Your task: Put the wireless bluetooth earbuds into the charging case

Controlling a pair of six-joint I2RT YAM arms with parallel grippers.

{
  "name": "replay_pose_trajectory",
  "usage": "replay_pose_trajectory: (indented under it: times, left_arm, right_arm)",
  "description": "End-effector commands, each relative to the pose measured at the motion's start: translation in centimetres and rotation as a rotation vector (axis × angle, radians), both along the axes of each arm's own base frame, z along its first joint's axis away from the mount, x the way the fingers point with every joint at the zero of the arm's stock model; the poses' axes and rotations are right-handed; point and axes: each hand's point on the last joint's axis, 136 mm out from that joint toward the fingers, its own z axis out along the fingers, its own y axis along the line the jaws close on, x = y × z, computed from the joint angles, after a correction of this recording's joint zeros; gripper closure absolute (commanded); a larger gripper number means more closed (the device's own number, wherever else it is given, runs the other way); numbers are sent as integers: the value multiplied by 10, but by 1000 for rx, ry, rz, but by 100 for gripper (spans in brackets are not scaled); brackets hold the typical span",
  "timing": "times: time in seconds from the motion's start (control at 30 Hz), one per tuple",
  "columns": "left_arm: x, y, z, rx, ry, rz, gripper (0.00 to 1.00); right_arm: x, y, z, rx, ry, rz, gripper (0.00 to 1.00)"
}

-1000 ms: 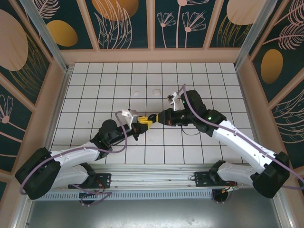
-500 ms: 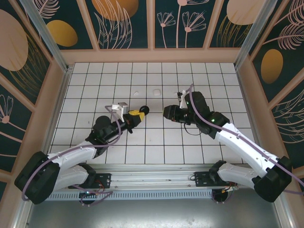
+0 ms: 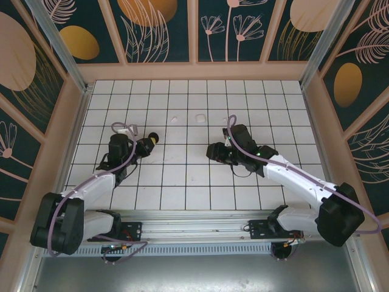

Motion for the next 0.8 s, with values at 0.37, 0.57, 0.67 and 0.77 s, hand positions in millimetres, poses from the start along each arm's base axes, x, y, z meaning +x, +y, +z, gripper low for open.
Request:
replay_pose_trajectory:
  times: [0.37, 0.57, 0.67, 0.77]
  left_arm:
    - [6, 58, -33, -165, 228, 196, 100]
    - [4, 83, -41, -152, 254, 261, 100]
    - [5, 90, -49, -159, 273, 269, 100]
    - [5, 89, -59, -170, 302, 252, 100]
  right_arm:
    - [22, 15, -14, -66, -37, 64, 54]
    - [26, 17, -19, -97, -25, 78, 53]
    - [27, 16, -21, -108, -19, 76, 52]
    - [30, 15, -20, -110, -21, 63, 52]
